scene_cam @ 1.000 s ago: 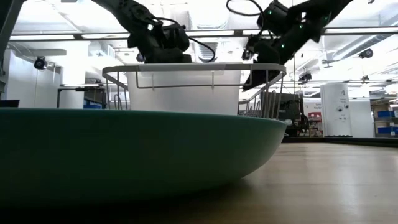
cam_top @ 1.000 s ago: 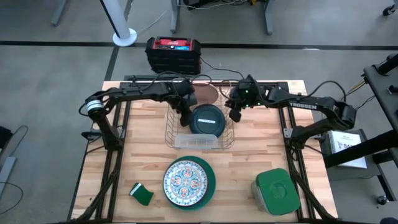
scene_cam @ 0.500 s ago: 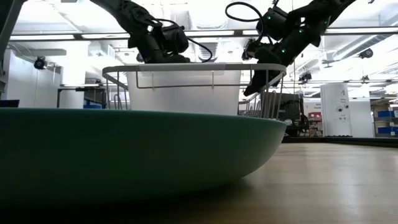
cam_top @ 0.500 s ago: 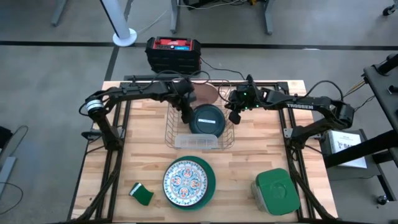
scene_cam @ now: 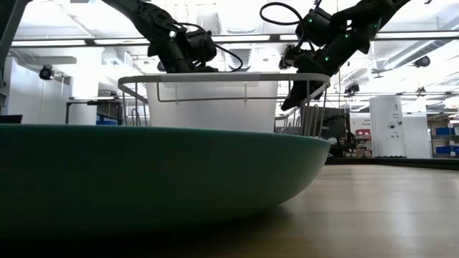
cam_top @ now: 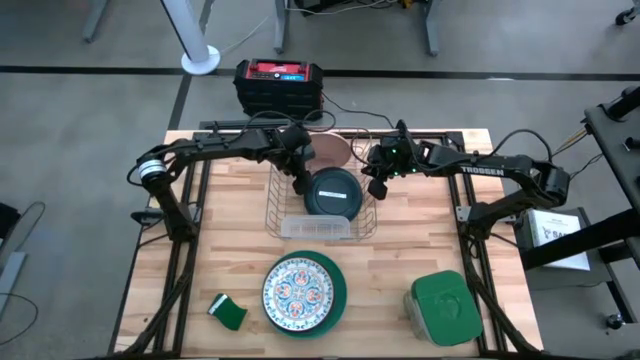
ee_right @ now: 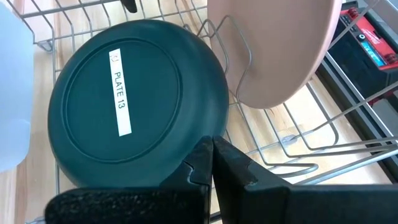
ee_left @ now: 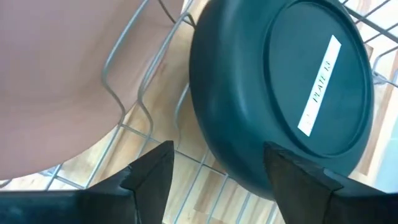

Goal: Sort dishes
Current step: Put the dark green plate in the dishwasher rack

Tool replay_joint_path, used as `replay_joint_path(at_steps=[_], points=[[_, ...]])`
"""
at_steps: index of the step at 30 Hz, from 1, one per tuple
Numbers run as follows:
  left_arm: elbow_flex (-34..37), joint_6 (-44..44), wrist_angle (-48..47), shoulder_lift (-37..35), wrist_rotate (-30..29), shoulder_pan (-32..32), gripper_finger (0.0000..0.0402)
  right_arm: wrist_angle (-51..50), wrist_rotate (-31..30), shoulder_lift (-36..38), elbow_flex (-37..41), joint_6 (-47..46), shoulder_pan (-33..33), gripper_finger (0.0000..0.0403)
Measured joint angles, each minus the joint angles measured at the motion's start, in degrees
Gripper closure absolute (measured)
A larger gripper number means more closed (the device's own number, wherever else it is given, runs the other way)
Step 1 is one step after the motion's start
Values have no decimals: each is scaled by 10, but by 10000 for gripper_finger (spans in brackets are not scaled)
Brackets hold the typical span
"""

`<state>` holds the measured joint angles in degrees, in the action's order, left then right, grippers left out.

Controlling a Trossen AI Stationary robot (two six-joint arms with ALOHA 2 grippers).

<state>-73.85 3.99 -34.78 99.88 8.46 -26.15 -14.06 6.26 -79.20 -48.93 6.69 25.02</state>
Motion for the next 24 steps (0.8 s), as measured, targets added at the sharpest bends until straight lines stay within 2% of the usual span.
replay_joint_path(at_steps=[8,24], points=[[21,-1,31,0,-14,9,161,0,0,0,0,3,0,401],[44,-2,83,0,0,10,162,0,1,0,0,6,0,401]])
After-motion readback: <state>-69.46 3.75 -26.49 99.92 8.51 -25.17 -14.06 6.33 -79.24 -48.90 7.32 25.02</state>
